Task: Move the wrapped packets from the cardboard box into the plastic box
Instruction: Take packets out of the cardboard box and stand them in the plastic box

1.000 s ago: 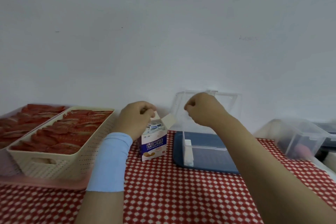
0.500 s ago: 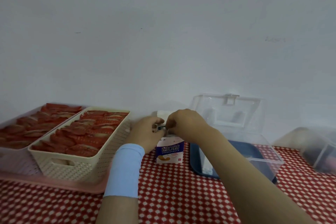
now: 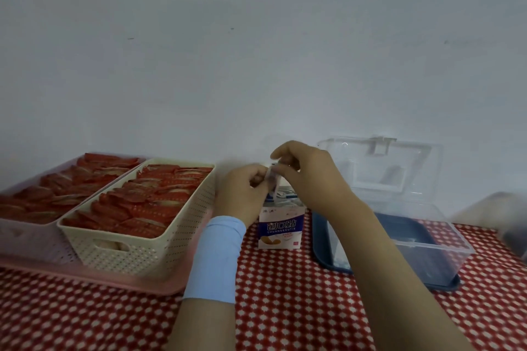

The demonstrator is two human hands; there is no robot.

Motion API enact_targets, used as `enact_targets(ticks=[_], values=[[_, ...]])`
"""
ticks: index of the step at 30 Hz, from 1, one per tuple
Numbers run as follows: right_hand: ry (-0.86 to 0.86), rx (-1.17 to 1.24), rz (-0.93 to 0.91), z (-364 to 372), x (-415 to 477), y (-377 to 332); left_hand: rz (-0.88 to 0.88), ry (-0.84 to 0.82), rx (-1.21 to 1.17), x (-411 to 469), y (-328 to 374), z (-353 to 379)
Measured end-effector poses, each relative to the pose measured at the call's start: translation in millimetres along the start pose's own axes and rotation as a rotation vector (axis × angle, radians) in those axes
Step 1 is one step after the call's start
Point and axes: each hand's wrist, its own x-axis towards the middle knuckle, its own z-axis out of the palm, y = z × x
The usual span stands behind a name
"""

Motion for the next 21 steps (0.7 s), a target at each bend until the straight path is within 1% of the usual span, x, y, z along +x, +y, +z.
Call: enact_targets(ticks=[2,3,5,6,8,11,13,16,19,21], values=[[0.011,0.075,0.081,2,-1,0,-0.012,0.127,-0.114,2,-1,-2],[-0.009,0.016,0.106,3,-2,2,-0.027,0.188,-0.173,3,-2,-5],[-0.102,-0.221,0.118,8,-4,8,-0.071,0.273,-0.295,6,-3,-10],[-0.156,-0.317,0.122,11,-5,9,-0.092,0.291,-0.349,7,-4,-12],[-0.241,-0.421,0.138,15,-4,10,-0.127,0.297,-0.397,9,-4,-14],[-0.282,-0.508,0.136,18,1,7,-0.14,0.29,-0.374,11,-7,-13],[-0.279,-0.566,0.083,19,2,4,-0.149,0.285,-0.363,10,-9,-11],[-0.202,-0.538,0.023,20,0,4,-0.146,0.291,-0.323,9,-10,-10],[-0.089,-0.44,0.032,17,0,7,-0.135,0.295,-0.293,10,-11,-10],[-0.109,-0.358,0.049,15,-1,8,-0.129,0.293,-0.28,10,-11,-9]])
